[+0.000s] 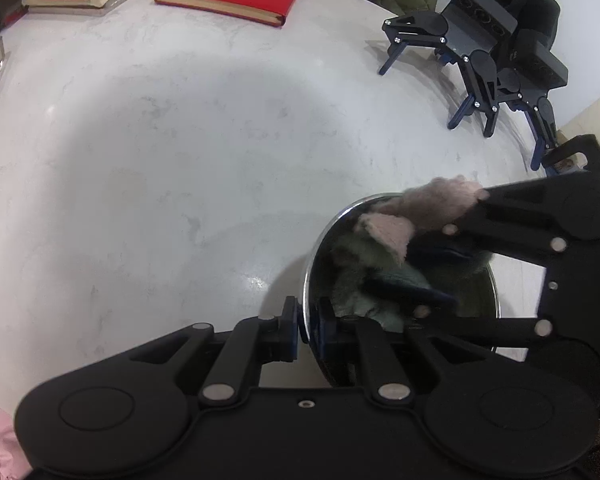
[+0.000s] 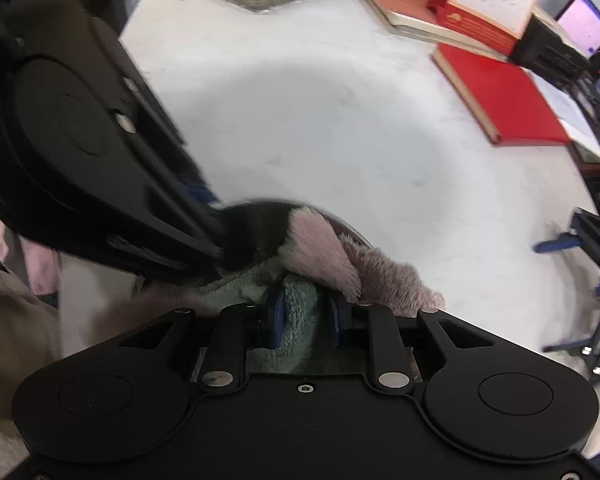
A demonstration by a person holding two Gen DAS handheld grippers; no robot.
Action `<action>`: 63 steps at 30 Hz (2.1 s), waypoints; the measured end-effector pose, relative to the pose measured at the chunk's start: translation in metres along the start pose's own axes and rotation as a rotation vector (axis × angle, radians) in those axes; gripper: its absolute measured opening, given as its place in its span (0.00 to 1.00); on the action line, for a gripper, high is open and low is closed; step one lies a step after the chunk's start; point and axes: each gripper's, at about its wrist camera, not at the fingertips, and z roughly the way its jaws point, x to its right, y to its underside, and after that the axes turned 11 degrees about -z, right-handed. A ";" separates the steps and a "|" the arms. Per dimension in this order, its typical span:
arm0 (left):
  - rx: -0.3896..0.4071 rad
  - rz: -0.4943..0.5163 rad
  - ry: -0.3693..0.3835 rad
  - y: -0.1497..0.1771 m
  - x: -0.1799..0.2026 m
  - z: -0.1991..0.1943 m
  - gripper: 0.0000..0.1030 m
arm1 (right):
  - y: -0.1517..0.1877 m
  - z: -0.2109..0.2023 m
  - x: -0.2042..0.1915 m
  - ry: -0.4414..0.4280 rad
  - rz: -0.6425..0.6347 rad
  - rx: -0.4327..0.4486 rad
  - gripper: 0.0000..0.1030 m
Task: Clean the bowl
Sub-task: 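Wipe the cloth along the bowl wall with the right gripper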
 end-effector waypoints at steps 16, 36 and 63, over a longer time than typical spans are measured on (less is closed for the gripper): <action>-0.032 0.001 -0.001 -0.006 0.003 0.004 0.10 | -0.011 0.009 0.012 -0.039 -0.074 -0.009 0.20; -0.044 0.038 0.008 -0.016 0.008 0.012 0.11 | -0.018 0.021 0.030 -0.152 -0.037 -0.026 0.20; -0.025 0.026 0.004 -0.015 0.003 0.011 0.12 | -0.061 0.060 0.054 -0.075 -0.026 -0.035 0.22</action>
